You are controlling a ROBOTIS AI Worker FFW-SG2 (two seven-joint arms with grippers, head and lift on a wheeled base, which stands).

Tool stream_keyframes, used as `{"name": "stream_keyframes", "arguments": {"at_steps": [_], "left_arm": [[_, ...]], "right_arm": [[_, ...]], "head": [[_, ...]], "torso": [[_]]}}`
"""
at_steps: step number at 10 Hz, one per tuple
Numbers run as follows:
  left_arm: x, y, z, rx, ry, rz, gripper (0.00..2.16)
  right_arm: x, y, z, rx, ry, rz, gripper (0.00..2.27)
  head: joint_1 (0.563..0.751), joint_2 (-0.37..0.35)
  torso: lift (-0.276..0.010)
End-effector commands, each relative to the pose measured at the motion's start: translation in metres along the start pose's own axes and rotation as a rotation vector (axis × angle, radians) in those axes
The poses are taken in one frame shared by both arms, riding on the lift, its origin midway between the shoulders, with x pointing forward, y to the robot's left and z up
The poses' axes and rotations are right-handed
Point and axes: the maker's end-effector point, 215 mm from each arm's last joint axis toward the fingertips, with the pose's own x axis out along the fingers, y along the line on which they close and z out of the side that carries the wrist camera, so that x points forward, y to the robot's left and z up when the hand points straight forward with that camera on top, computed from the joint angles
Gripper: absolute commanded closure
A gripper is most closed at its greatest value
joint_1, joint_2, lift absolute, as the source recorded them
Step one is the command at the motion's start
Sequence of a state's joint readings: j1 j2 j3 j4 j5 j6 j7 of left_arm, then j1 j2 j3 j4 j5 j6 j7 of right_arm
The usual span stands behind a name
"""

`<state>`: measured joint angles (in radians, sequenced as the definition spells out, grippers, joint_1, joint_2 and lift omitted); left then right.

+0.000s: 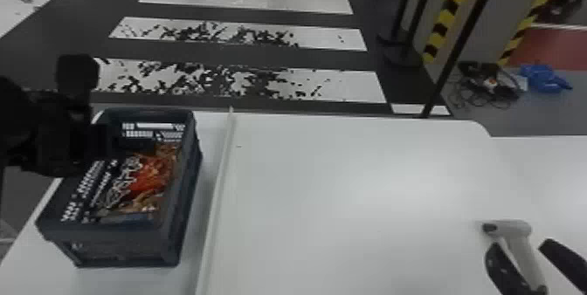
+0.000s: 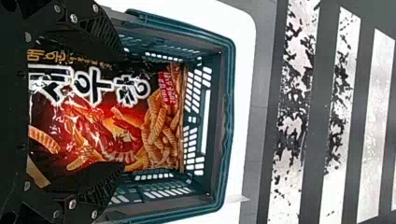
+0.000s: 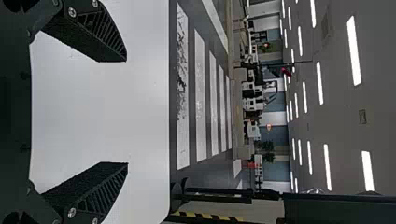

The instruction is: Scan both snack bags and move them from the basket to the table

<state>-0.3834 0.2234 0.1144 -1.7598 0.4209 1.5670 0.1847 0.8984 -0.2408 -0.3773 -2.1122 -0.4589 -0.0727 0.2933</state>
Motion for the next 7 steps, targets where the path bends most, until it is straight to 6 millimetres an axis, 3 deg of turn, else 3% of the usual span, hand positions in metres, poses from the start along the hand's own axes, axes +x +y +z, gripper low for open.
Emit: {"name": "stream_keyframes", "arguments": {"at_steps": [1, 5, 7], "left_arm": [[0.009, -0.002, -0.014, -0.005, 0.037, -0.004, 0.21], [0.03, -0.008, -0.046, -0.023, 0.125, -0.025, 0.21], [0.035, -0.013, -0.048, -0.023, 0.142, -0.036, 0.21]], "right_arm": [[0.0, 0.0, 0.002, -0.001, -0.007, 0.0, 0.13], [-0.002, 0.001, 0.003, 0.002, -0.015, 0.0, 0.13], [-0.002, 0.001, 0.007, -0.004, -0.026, 0.001, 0.13]], "head": [[0.695, -0.076], [0.695, -0.085], [0.695, -0.093]], "torso": [[-0.098], [-0.098], [-0.098]]}}
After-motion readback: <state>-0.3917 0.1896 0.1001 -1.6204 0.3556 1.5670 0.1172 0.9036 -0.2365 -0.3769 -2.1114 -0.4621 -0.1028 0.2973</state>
